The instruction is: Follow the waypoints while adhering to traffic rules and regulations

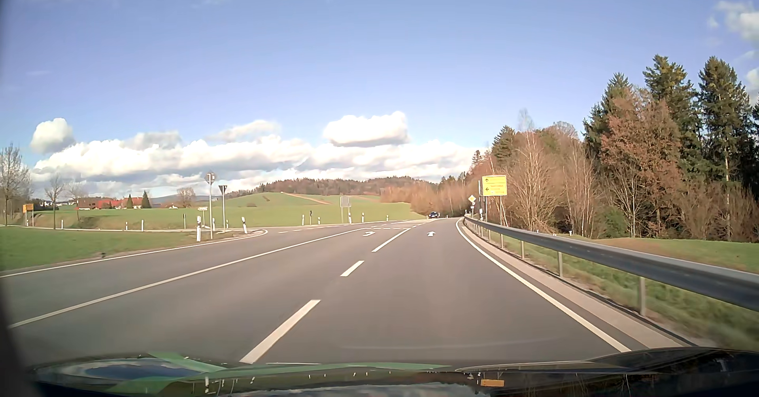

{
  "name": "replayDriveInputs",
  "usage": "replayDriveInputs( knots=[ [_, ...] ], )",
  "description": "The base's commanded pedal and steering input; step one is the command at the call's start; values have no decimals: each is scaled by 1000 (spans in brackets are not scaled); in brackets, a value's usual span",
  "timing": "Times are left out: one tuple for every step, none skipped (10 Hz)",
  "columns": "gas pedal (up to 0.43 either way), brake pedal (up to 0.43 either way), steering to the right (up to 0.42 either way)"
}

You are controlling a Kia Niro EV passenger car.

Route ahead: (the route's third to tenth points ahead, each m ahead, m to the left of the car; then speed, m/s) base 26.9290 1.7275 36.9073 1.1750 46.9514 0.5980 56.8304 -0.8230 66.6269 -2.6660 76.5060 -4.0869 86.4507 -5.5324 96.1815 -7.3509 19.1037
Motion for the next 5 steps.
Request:
replayDriveInputs(
  knots=[
    [150,0,13],
    [150,0,13],
    [150,0,13],
    [150,0,14],
    [150,0,13]
  ],
)
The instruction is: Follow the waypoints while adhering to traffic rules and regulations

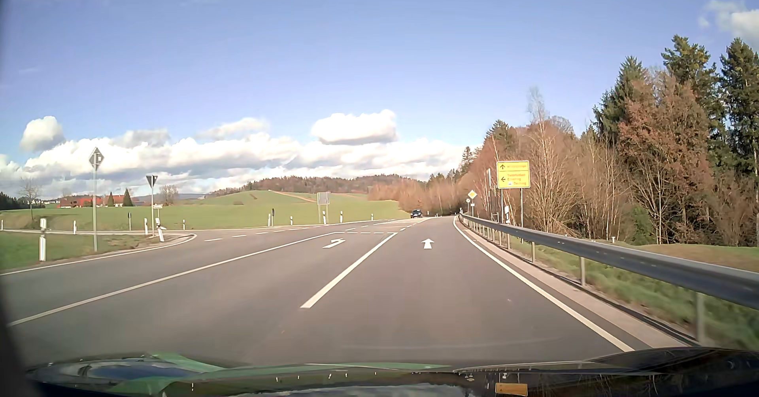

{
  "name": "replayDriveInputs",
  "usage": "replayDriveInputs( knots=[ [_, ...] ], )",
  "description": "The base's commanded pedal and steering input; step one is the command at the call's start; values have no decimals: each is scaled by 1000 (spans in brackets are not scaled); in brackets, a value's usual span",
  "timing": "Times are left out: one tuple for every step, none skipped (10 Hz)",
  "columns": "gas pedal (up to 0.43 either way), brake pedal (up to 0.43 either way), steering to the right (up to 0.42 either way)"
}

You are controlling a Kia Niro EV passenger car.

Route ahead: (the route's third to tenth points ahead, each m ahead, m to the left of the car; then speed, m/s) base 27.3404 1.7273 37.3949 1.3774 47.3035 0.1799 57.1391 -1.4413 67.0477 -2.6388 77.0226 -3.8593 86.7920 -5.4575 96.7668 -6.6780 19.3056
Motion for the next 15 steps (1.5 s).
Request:
replayDriveInputs(
  knots=[
    [150,0,14],
    [150,0,14],
    [150,0,14],
    [150,0,14],
    [150,0,14],
    [150,0,14],
    [150,0,14],
    [150,0,12],
    [150,0,11],
    [150,0,10],
    [150,0,9],
    [150,0,9],
    [138,0,9],
    [130,0,9],
    [130,0,9]
  ],
)
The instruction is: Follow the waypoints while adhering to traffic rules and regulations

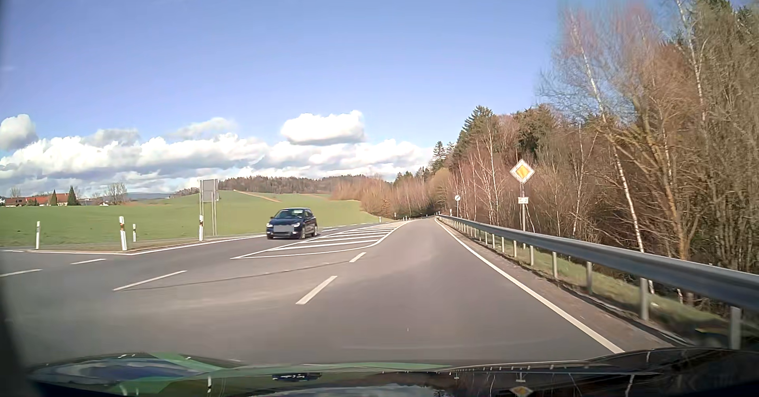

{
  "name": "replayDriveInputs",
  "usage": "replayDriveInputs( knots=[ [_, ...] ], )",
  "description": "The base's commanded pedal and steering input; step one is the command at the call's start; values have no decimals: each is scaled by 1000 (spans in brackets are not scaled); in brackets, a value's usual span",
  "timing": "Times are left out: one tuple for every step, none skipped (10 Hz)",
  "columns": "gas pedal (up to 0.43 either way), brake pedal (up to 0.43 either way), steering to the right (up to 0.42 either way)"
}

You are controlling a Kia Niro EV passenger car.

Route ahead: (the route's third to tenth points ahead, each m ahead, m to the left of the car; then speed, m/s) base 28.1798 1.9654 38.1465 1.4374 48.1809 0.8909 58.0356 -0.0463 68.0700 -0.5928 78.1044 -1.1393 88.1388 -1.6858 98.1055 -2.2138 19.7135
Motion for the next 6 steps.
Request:
replayDriveInputs(
  knots=[
    [118,0,9],
    [118,0,9],
    [110,0,9],
    [98,0,9],
    [87,0,9],
    [87,0,8]
  ],
)
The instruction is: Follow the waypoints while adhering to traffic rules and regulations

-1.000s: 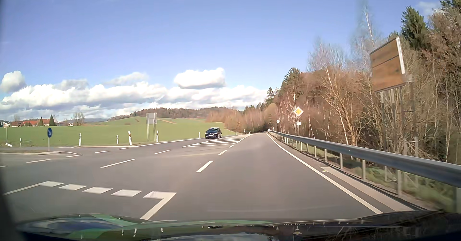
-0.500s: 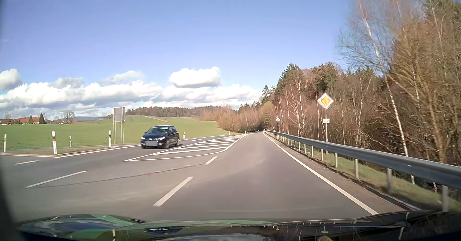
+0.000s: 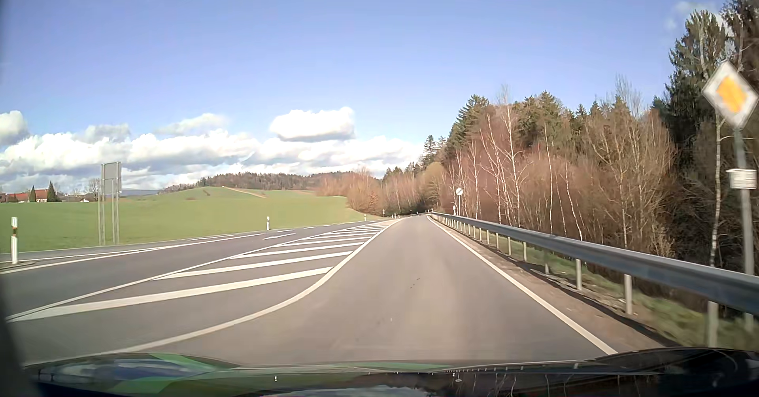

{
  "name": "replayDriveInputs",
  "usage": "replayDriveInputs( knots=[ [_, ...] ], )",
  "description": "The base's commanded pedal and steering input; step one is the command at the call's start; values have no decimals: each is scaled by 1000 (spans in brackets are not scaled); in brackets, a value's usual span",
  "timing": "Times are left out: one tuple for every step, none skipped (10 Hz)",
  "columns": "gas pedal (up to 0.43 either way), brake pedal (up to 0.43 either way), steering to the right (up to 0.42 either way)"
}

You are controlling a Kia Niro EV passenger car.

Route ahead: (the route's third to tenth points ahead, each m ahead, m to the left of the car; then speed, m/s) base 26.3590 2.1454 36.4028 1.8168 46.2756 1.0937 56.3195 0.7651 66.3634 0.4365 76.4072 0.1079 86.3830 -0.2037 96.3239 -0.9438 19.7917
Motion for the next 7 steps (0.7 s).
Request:
replayDriveInputs(
  knots=[
    [87,0,6],
    [87,0,4],
    [87,0,3],
    [87,0,2],
    [87,0,2],
    [87,0,2],
    [87,0,2]
  ],
)
